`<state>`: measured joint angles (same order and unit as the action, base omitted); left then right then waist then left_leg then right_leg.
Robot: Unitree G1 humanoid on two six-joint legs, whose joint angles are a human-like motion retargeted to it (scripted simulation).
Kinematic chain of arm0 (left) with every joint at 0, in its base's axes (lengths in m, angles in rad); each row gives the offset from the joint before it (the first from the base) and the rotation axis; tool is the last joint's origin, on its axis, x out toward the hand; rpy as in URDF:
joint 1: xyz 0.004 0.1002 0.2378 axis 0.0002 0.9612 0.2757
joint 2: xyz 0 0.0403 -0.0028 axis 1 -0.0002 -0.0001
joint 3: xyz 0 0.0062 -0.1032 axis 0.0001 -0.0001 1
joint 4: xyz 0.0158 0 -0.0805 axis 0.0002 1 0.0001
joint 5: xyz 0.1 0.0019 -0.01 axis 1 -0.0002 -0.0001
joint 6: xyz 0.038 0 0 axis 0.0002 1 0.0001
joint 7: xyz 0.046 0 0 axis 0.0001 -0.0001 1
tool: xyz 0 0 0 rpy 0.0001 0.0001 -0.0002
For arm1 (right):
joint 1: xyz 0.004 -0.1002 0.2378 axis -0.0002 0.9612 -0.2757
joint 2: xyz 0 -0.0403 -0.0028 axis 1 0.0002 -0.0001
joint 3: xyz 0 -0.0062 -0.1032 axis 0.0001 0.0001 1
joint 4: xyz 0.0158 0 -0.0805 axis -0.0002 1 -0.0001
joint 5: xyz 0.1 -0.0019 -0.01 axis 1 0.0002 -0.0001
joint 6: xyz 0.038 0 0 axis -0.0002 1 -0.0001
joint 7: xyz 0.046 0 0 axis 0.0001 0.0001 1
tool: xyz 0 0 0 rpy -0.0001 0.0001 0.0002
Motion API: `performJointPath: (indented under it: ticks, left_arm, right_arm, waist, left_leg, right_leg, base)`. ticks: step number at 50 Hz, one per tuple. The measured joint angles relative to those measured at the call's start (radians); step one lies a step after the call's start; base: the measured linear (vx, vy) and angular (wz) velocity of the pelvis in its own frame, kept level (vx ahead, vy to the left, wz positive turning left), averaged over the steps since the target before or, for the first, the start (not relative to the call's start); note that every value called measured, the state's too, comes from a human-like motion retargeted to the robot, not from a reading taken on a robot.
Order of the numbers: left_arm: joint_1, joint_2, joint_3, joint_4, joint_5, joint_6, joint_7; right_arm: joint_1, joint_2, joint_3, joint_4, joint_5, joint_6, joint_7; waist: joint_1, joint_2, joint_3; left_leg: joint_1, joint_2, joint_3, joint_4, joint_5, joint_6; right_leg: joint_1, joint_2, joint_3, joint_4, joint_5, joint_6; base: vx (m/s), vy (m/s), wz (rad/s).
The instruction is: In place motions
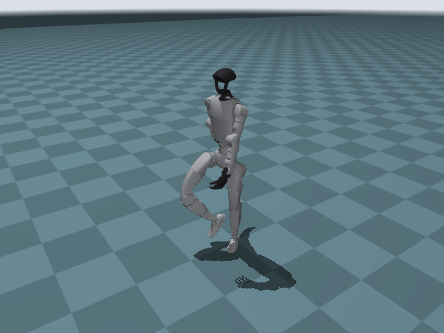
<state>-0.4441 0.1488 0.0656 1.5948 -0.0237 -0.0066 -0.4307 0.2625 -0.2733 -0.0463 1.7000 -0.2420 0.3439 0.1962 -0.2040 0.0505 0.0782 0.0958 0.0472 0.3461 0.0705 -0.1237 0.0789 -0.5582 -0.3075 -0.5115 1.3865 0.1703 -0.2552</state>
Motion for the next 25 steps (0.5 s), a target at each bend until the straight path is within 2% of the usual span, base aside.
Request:
performJointPath:
  ticks: [3, 5, 8, 10, 13, 17, 20, 21, 22, 23, 25]
  left_arm:
    - [-0.172, 0.058, 0.002, -0.152, 0.188, 0.013, -0.042]
    - [-0.215, 0.073, -0.016, -0.228, 0.225, -0.006, 0.010]
    - [-0.213, 0.084, -0.070, -0.342, 0.173, -0.050, 0.054]
    - [-0.189, 0.073, -0.095, -0.410, 0.148, -0.062, 0.037]
    - [-0.142, 0.036, -0.101, -0.465, 0.151, -0.053, 0.001]
    - [-0.013, -0.014, -0.076, -0.440, 0.105, -0.020, -0.006]
    - [0.129, -0.077, -0.029, -0.382, 0.037, 0.028, -0.042]
    - [0.176, -0.094, -0.020, -0.363, 0.016, 0.028, -0.065]
    - [0.222, -0.109, -0.015, -0.344, -0.002, 0.029, -0.083]
    - [0.263, -0.117, -0.017, -0.325, -0.013, 0.031, -0.093]
    - [0.347, -0.117, 0.005, -0.294, 0.013, 0.014, -0.085]
  right_arm:
    - [0.059, -0.032, -0.102, 0.000, 0.148, 0.007, -0.003]
    - [0.103, -0.048, -0.183, 0.000, 0.180, -0.005, -0.027]
    - [0.166, -0.078, -0.215, 0.000, 0.264, -0.023, -0.029]
    - [0.180, -0.084, -0.225, 0.000, 0.299, -0.024, -0.045]
    - [0.124, -0.065, -0.216, 0.000, 0.264, -0.044, -0.056]
    - [-0.028, -0.020, -0.163, -0.004, 0.096, -0.093, 0.071]
    - [-0.132, 0.042, -0.151, -0.097, 0.004, -0.168, 0.174]
    - [-0.156, 0.065, -0.136, -0.155, 0.045, -0.197, 0.171]
    - [-0.181, 0.087, -0.122, -0.209, 0.086, -0.225, 0.169]
    - [-0.208, 0.105, -0.110, -0.256, 0.126, -0.253, 0.167]
    - [-0.256, 0.150, -0.057, -0.342, 0.214, -0.295, 0.184]
  waist:
    - [-0.133, 0.007, 0.138]
    - [-0.193, 0.020, 0.169]
    - [-0.218, 0.048, 0.116]
    - [-0.180, 0.050, 0.070]
    - [-0.115, 0.018, 0.040]
    - [-0.035, 0.006, -0.027]
    - [-0.002, 0.023, -0.074]
    - [-0.002, 0.021, -0.081]
    - [-0.006, 0.019, -0.092]
    - [-0.016, 0.017, -0.108]
    - [-0.030, -0.018, -0.127]
  left_leg:
    - [-0.011, 0.021, -0.020, 0.010, 0.034, 0.038]
    - [-0.037, 0.051, -0.047, 0.028, 0.057, 0.046]
    - [-0.087, 0.071, -0.047, 0.043, 0.060, 0.063]
    - [-0.098, 0.057, -0.049, 0.051, 0.048, 0.070]
    - [-0.068, 0.026, -0.028, 0.040, 0.023, 0.060]
    - [-0.033, 0.013, 0.046, 0.007, 0.002, 0.030]
    - [-0.023, 0.024, 0.085, -0.006, -0.007, 0.004]
    - [-0.015, 0.015, 0.091, -0.008, -0.011, 0.000]
    - [-0.014, 0.005, 0.091, -0.009, -0.016, -0.004]
    - [-0.023, -0.008, 0.077, -0.005, -0.018, -0.007]
    - [-0.001, -0.054, 0.055, -0.015, -0.025, -0.015]
  right_leg:
    - [-0.223, -0.057, 0.029, 0.243, -0.057, 0.015]
    - [-0.306, -0.057, -0.005, 0.290, -0.093, 0.015]
    - [-0.381, -0.051, -0.048, 0.269, -0.110, 0.005]
    - [-0.385, -0.051, -0.037, 0.242, -0.112, 0.003]
    - [-0.274, -0.061, -0.003, 0.160, -0.100, 0.001]
    - [-0.029, -0.010, 0.015, -0.115, -0.058, 0.007]
    - [0.204, 0.111, 0.069, -0.515, 0.036, 0.083]
    - [0.300, 0.144, 0.097, -0.699, 0.124, 0.139]
    - [0.389, 0.179, 0.126, -0.870, 0.126, 0.202]
    - [0.465, 0.219, 0.159, -1.016, -0.043, 0.284]
    - [0.618, 0.182, -0.030, -1.248, -0.234, 0.336]
  base:
    - [-0.49, 0.28, 1.24]
    - [-0.04, 0.09, 0.65]
    - [0.23, -0.05, 0.04]
    - [0.23, -0.09, -0.62]
    - [0.07, -0.08, -0.79]
    - [0.07, -0.10, -1.09]
    - [0.09, -0.14, -0.80]
    - [0.08, -0.11, -0.20]
    - [0.04, -0.12, 0.28]
    - [0.03, -0.14, 0.44]
    - [0.07, -0.13, 0.11]
